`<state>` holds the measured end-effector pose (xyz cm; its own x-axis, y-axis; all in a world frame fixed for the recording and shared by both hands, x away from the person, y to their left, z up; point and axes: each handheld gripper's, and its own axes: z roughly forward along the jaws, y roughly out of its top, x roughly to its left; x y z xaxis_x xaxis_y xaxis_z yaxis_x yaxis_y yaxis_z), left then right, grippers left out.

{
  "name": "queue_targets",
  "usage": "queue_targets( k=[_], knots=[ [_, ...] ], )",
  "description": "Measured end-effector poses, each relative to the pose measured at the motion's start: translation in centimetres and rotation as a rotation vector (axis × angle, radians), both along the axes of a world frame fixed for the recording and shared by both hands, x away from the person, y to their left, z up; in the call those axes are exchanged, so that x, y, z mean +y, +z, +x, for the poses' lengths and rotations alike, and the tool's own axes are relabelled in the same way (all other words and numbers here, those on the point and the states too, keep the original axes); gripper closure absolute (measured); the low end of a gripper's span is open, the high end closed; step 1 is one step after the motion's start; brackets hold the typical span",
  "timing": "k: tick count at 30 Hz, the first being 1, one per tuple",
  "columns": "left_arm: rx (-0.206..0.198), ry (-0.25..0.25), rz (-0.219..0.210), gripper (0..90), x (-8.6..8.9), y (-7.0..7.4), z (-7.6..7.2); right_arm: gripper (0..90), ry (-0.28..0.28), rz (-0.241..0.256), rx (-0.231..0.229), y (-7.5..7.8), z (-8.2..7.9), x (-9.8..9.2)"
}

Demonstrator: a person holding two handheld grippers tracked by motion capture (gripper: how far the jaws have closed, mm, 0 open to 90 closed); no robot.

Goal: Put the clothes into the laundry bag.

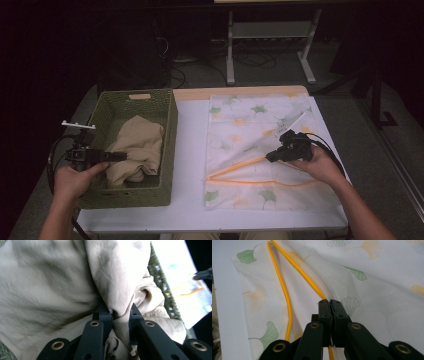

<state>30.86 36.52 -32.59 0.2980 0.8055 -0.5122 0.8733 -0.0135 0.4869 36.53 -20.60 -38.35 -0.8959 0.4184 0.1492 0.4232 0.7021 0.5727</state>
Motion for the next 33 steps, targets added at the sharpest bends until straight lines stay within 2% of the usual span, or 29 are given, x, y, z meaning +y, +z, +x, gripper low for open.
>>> queue_targets(
  k=[5,14,16,19,23,27,28,33],
  knots=[
    [-0.027,0.003,-0.027,80.1,0.7,0.8,-0.5,87.2,0.002,0.004,-0.004,0.3,0.3,0.2],
    [-0.088,0.000,-0.129,80.1,1.6,2.5,-1.5,87.3,-0.014,0.022,0.014,0.6,0.9,0.1],
    [-0.101,-0.011,-0.128,80.1,1.5,3.2,-1.6,87.3,-0.013,0.022,0.011,0.8,1.1,0.2],
    [-0.123,-0.031,-0.134,80.1,1.0,4.2,-1.7,87.3,-0.013,0.024,0.008,1.1,1.2,0.3],
    [-0.151,-0.070,-0.169,80.2,0.1,5.4,-1.9,87.3,-0.015,0.034,0.006,1.5,1.5,0.4],
    [-0.166,-0.107,-0.172,80.2,-1.0,6.2,-2.0,87.3,-0.016,0.035,0.004,1.6,1.7,0.5],
    [-0.179,-0.139,-0.181,80.2,-2.0,6.8,-2.0,87.3,-0.017,0.035,0.002,1.6,1.7,0.5],
    [-0.196,-0.197,-0.196,80.2,-3.9,7.7,-2.0,87.3,-0.020,0.039,0.005,1.8,2.0,0.4]
  ],
)
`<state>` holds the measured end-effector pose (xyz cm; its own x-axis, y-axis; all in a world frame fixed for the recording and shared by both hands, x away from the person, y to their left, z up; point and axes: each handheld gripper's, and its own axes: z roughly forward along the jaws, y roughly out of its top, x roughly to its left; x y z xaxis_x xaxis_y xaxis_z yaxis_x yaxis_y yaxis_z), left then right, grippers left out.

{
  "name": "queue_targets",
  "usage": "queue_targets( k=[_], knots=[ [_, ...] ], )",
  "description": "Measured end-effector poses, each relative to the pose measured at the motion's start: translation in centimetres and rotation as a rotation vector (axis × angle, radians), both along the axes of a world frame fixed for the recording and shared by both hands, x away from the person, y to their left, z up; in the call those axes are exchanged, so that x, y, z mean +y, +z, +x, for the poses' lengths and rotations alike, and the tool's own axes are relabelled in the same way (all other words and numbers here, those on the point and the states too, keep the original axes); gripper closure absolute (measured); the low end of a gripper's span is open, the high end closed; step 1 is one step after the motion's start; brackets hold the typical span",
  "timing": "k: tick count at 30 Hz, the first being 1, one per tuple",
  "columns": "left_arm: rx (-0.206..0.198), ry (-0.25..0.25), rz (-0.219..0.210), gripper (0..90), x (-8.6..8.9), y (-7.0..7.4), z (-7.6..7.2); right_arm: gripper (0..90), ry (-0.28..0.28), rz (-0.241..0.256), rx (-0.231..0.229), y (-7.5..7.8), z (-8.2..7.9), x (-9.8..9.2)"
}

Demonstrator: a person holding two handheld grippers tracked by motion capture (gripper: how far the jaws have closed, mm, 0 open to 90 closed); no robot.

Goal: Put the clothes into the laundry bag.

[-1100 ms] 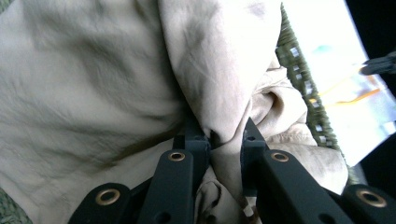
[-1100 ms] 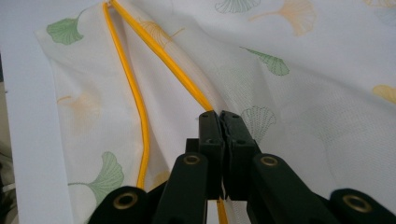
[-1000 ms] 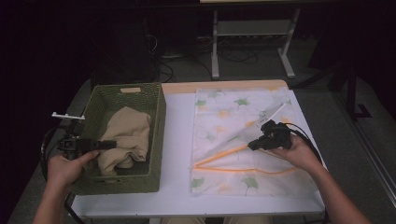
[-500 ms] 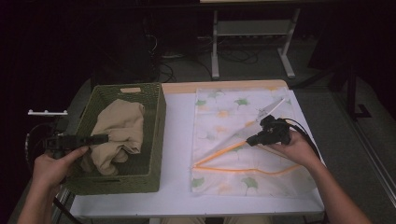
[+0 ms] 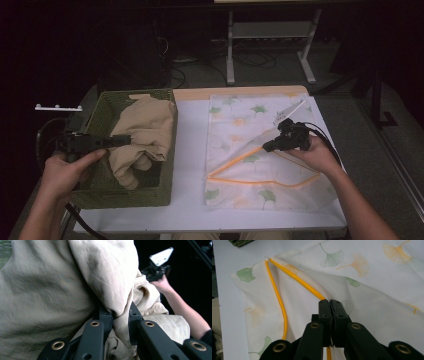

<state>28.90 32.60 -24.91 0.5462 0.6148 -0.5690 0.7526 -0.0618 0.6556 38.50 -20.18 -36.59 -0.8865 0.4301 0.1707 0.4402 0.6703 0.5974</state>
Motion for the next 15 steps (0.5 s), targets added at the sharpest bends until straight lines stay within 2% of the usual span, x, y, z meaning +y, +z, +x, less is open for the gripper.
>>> queue_targets(
  k=[9,15],
  knots=[
    [-0.035,-0.120,-0.004,80.2,-4.7,1.5,0.3,87.4,-0.005,0.005,0.000,0.3,0.4,0.1],
    [-0.039,-0.211,-0.033,80.2,-8.1,1.9,0.5,87.4,-0.004,0.013,-0.008,0.9,0.7,0.1]
  ],
)
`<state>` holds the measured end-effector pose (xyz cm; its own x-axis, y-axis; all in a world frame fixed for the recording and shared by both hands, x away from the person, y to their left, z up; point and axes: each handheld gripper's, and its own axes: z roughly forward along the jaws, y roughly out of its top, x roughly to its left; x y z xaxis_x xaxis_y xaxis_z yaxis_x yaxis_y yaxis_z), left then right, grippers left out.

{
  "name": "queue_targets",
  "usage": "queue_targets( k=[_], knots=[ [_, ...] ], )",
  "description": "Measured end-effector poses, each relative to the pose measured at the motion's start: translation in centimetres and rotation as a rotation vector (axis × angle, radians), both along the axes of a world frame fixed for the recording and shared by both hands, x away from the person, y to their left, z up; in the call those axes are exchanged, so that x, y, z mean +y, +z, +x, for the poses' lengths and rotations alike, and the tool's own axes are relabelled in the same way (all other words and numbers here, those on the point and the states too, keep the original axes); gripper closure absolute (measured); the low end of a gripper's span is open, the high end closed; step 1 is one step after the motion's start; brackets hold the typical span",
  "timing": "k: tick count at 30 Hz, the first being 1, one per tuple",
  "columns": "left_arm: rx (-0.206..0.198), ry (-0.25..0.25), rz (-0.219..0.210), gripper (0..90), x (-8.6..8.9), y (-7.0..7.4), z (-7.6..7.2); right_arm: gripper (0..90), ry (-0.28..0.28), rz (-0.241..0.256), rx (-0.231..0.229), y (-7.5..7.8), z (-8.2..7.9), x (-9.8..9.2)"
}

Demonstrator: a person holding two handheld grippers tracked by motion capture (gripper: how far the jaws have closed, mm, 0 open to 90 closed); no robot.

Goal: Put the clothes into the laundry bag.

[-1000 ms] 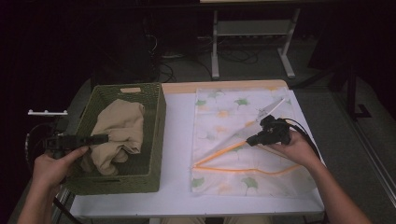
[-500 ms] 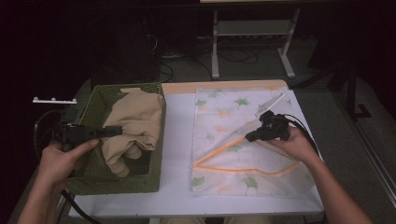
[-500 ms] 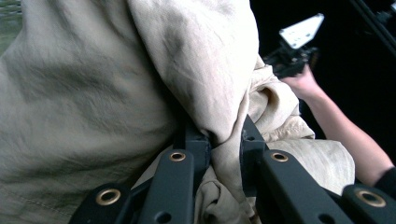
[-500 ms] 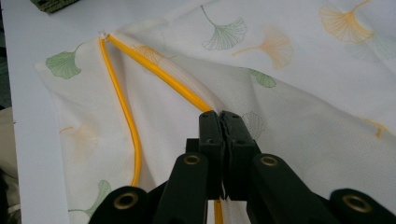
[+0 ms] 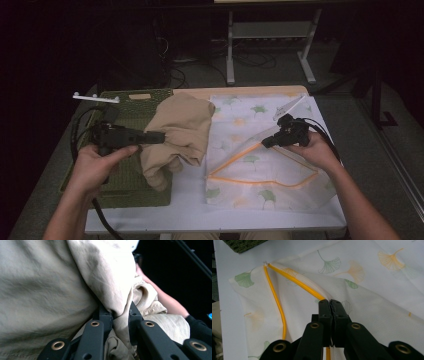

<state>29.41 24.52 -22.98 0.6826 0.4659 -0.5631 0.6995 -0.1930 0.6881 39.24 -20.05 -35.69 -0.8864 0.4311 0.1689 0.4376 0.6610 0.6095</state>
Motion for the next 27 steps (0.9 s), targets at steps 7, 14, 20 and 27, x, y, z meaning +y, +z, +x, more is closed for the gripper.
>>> queue_targets(
  k=[7,14,20,27],
  knots=[
    [0.013,-0.098,-0.010,80.2,-4.0,-0.3,0.0,87.4,-0.012,0.001,-0.013,0.6,0.4,0.0],
    [0.038,-0.200,-0.030,80.2,-7.5,-0.8,-0.4,87.4,-0.017,0.003,-0.016,0.7,0.6,0.0],
    [0.066,-0.286,-0.031,80.2,-10.4,-2.1,-0.7,87.4,-0.024,0.020,-0.016,1.0,0.4,-0.1],
    [0.112,-0.395,-0.061,80.2,-13.2,-3.6,-1.4,87.4,-0.014,0.010,-0.023,1.0,0.3,0.0]
  ],
)
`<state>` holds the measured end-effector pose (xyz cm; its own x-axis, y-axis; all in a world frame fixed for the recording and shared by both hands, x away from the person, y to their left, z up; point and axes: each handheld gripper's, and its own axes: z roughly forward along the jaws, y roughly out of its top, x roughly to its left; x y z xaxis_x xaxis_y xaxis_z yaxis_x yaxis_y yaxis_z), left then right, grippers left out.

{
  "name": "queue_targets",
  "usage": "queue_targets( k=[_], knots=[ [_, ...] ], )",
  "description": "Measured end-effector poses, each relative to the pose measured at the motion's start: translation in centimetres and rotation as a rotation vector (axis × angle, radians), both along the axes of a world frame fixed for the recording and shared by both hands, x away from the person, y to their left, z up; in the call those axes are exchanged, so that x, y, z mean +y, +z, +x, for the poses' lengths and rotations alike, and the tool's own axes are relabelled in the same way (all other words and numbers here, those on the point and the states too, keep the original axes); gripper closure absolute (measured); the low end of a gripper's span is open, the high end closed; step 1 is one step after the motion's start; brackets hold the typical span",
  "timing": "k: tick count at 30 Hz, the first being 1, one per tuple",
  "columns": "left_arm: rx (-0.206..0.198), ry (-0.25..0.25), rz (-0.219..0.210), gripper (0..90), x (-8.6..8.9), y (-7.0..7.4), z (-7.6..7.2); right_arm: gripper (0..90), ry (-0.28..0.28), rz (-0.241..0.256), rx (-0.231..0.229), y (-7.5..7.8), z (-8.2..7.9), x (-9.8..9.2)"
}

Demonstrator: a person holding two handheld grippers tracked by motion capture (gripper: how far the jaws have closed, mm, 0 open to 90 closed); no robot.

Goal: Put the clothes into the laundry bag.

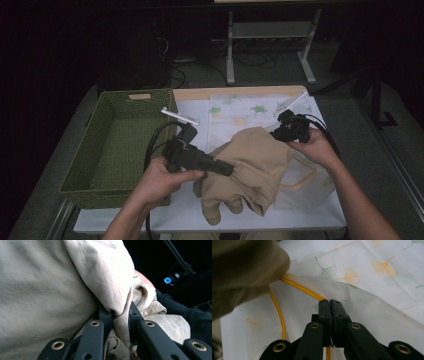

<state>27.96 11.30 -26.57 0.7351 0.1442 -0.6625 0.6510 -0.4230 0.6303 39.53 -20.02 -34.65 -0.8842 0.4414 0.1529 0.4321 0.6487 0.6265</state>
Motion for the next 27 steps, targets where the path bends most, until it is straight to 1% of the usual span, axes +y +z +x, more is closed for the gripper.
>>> queue_targets(
  k=[3,5,7,9,12,13,15,16,19,21,22,23,25,27],
  knots=[
    [0.004,-0.044,-0.021,80.1,-1.1,0.2,-0.5,87.4,-0.002,-0.001,0.003,0.0,0.0,0.0],
    [0.015,-0.068,-0.032,80.1,-1.8,0.1,-0.6,87.4,-0.004,0.000,0.005,0.0,0.0,0.0],
    [0.022,-0.066,-0.017,80.1,-2.3,-0.5,-0.5,87.4,-0.002,0.004,0.006,0.0,-0.1,0.1],
    [0.044,-0.051,0.013,80.1,-2.8,-1.9,0.1,87.4,0.010,0.010,0.011,0.0,-0.1,0.2],
    [0.086,-0.024,0.061,80.1,-3.3,-4.4,1.1,87.4,0.017,0.005,0.013,0.1,-0.4,0.4],
    [0.100,-0.009,0.072,80.1,-3.3,-5.3,1.4,87.4,0.021,0.007,0.008,0.1,-0.4,0.4],
    [0.128,0.020,0.083,80.1,-3.4,-6.9,2.2,87.4,0.023,0.018,0.013,0.3,-0.7,0.3],
    [0.143,0.041,0.089,80.1,-3.5,-7.6,2.5,87.5,0.033,0.022,0.003,0.4,-0.7,0.3],
    [0.162,0.082,0.126,80.1,-3.8,-9.5,3.2,87.5,0.044,0.024,-0.006,0.7,-1.1,0.3],
    [0.170,0.097,0.146,80.1,-4.2,-10.4,3.5,87.5,0.050,0.023,-0.010,0.9,-1.3,0.3],
    [0.173,0.110,0.149,80.1,-4.4,-10.8,3.7,87.5,0.052,0.023,-0.011,0.9,-1.4,0.3],
    [0.180,0.122,0.143,80.1,-4.5,-11.2,3.8,87.5,0.056,0.025,-0.012,1.0,-1.5,0.3],
    [0.212,0.143,0.106,80.0,-4.7,-11.8,4.1,87.4,0.064,0.027,-0.017,1.1,-1.8,0.3],
    [0.227,0.149,0.091,79.9,-5.1,-12.2,4.2,87.5,0.071,0.027,-0.022,1.3,-2.0,0.5]
  ],
)
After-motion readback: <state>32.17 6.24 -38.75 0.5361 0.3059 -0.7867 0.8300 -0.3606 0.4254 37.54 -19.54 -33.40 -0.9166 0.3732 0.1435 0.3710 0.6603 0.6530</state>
